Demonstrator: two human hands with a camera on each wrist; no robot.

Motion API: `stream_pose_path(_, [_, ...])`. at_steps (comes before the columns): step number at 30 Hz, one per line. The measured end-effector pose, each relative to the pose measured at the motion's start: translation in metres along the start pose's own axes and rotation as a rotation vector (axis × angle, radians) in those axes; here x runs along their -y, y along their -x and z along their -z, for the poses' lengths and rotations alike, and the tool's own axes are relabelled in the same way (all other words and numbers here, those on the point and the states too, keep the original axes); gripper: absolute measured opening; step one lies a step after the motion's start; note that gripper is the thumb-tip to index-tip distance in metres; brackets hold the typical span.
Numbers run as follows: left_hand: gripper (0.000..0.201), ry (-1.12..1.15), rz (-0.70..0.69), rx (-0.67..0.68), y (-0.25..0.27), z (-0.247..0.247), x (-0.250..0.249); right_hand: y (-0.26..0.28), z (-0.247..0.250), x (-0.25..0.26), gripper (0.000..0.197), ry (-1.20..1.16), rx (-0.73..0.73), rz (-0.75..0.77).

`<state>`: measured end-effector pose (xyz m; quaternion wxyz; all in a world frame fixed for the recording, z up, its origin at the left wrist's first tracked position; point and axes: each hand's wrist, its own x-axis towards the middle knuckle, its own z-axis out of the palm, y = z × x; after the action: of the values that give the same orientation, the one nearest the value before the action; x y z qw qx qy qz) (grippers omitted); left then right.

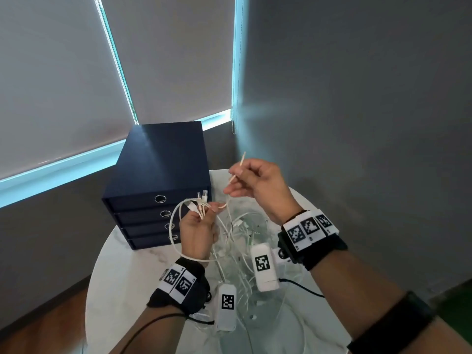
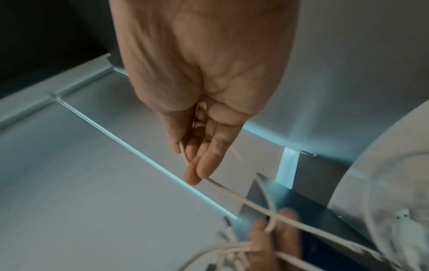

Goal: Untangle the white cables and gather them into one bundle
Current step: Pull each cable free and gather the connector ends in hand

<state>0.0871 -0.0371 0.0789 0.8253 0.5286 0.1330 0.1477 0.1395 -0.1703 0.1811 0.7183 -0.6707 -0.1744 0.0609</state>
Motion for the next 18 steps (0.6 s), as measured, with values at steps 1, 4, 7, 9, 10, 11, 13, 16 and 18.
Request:
stream_pose_path(1, [0.016, 0.009, 0.020, 0.047, 0.002, -0.002, 0.001, -0.001, -0.006, 0.008, 0.012, -0.041, 0.016, 0.022])
stream_pose_path(4, [0.024, 0.007, 0.064, 0.161, 0.005, -0.006, 0.001, -0.004, -0.014, 0.024, 0.014, -0.141, 0.008, 0.079])
stream_pose_path(7, [0.025, -0.001, 0.056, 0.219, 0.005, -0.004, 0.002, -0.013, -0.009, 0.032, 0.015, -0.217, -0.091, 0.154])
stream_pose_path(9, [0.015, -0.031, 0.061, 0.242, 0.005, -0.002, 0.002, -0.016, -0.005, 0.029, 0.014, -0.239, -0.146, 0.172])
stream_pose_path(10, [0.012, -0.040, 0.062, 0.239, 0.006, -0.001, 0.002, -0.015, -0.003, 0.026, 0.013, -0.237, -0.146, 0.166])
stream_pose_path(11, [0.011, -0.038, 0.066, 0.224, 0.006, -0.001, 0.002, -0.014, -0.001, 0.020, 0.010, -0.222, -0.124, 0.143])
stream_pose_path(13, [0.008, -0.028, 0.079, 0.187, 0.004, 0.000, 0.004, -0.009, 0.003, 0.002, 0.011, -0.170, -0.052, 0.045])
stream_pose_path(16, [0.017, -0.010, 0.103, 0.129, -0.002, 0.005, 0.009, 0.003, 0.011, -0.035, 0.009, 0.000, -0.048, -0.107])
stream_pose_path(18, [0.013, 0.027, 0.118, 0.077, -0.007, 0.009, 0.009, 0.015, 0.016, -0.065, 0.007, 0.123, -0.077, -0.199])
